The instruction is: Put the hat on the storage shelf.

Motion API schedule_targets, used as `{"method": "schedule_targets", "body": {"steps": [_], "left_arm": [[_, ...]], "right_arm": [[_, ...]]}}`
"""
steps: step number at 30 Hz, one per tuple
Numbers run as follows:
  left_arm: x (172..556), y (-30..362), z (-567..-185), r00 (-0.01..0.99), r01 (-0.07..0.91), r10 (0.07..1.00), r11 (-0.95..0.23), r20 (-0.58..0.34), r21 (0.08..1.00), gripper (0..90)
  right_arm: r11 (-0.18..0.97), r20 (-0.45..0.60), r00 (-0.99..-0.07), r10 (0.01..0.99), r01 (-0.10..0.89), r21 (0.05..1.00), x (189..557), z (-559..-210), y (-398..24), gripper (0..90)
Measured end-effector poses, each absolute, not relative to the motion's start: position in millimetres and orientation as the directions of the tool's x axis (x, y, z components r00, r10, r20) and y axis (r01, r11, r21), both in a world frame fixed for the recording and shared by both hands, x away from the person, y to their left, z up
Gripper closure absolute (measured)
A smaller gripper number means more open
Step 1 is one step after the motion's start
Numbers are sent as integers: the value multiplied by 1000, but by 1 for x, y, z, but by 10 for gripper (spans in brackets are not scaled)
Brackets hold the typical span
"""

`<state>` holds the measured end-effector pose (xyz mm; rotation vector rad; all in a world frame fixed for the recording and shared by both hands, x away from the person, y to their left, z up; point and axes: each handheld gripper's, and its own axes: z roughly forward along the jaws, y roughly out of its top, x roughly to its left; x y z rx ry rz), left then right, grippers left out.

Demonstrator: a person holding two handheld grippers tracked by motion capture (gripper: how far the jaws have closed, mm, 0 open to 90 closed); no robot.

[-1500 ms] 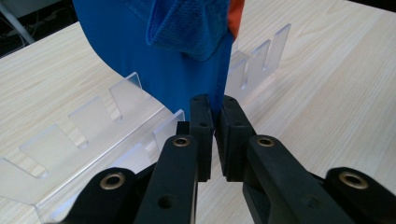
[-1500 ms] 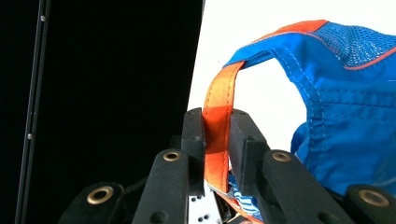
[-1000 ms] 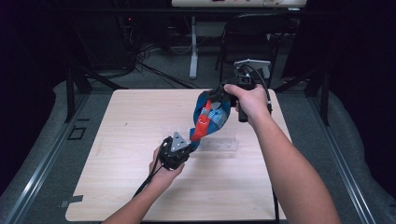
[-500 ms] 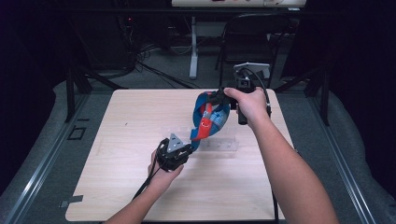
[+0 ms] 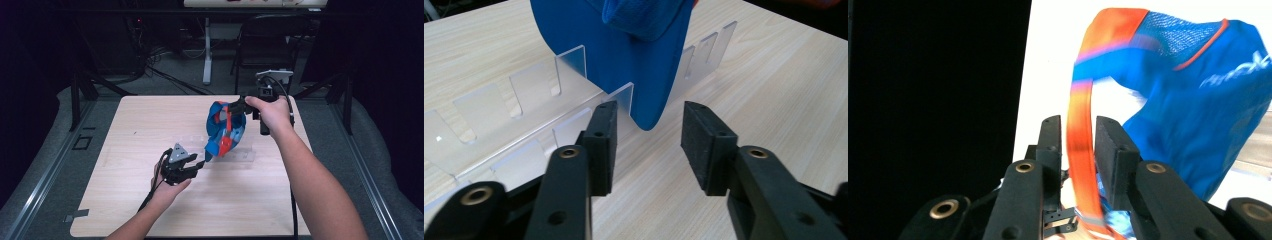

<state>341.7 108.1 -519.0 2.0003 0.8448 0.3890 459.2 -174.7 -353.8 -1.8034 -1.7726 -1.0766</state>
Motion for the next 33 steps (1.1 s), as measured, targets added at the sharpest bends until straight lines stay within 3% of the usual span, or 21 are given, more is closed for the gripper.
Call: {"method": "schedule_targets", "body": {"steps": [22, 33], "left_arm": [[339, 156, -524, 666, 455, 744, -345, -57, 821, 517], [338, 183, -532, 631, 489, 771, -305, -90, 817, 496]], "right_arm": [[-33, 591, -153, 792, 956, 291, 421, -368, -189, 634], [17, 513, -207, 833, 937, 349, 383, -413, -198, 587]]}}
